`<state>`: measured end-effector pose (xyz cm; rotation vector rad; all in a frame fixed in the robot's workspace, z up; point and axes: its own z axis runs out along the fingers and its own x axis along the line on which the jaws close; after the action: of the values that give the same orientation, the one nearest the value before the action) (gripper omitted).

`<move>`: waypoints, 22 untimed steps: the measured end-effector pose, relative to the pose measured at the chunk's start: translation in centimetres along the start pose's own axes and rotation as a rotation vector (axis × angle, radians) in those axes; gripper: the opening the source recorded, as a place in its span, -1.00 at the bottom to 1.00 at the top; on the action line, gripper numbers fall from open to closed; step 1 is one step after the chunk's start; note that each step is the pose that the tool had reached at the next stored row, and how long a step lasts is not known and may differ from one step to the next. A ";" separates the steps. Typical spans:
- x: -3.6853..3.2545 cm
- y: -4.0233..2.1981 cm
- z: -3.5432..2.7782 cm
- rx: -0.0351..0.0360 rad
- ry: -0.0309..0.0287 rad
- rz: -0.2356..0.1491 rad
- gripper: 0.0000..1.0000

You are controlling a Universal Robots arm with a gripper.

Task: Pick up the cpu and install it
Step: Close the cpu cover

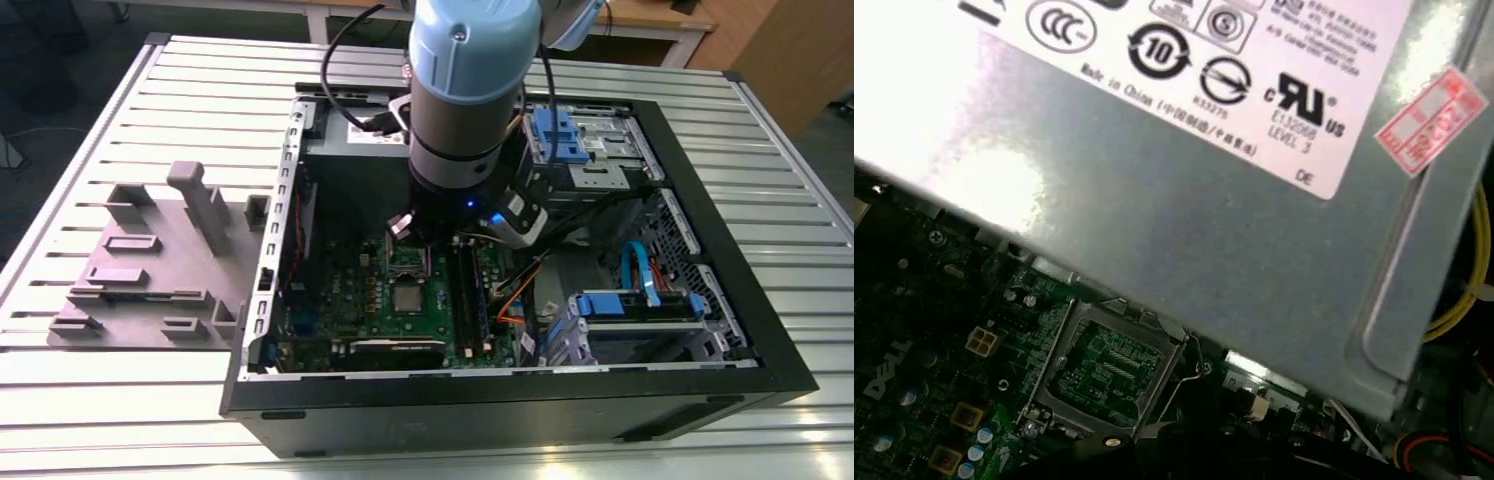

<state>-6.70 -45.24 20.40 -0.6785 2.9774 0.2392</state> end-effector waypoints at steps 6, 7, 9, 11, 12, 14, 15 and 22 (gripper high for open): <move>0.31 0.39 0.06 0.0018 -0.0025 0.006 -0.80; 0.35 0.42 0.06 0.0019 -0.0026 0.006 -0.80; 0.40 0.46 0.06 0.0020 -0.0028 0.007 -0.80; 0.41 0.47 0.06 0.0020 -0.0028 0.007 -0.80; 0.42 0.47 0.06 0.0019 -0.0029 0.007 -0.80; 0.45 0.49 0.07 0.0019 -0.0030 0.007 -0.80; 0.49 0.51 0.06 0.0020 -0.0032 0.007 -0.80; 0.48 0.57 -0.36 0.0029 -0.0050 0.007 -0.80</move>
<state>-7.40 -44.99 20.78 -0.6666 2.9752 0.2366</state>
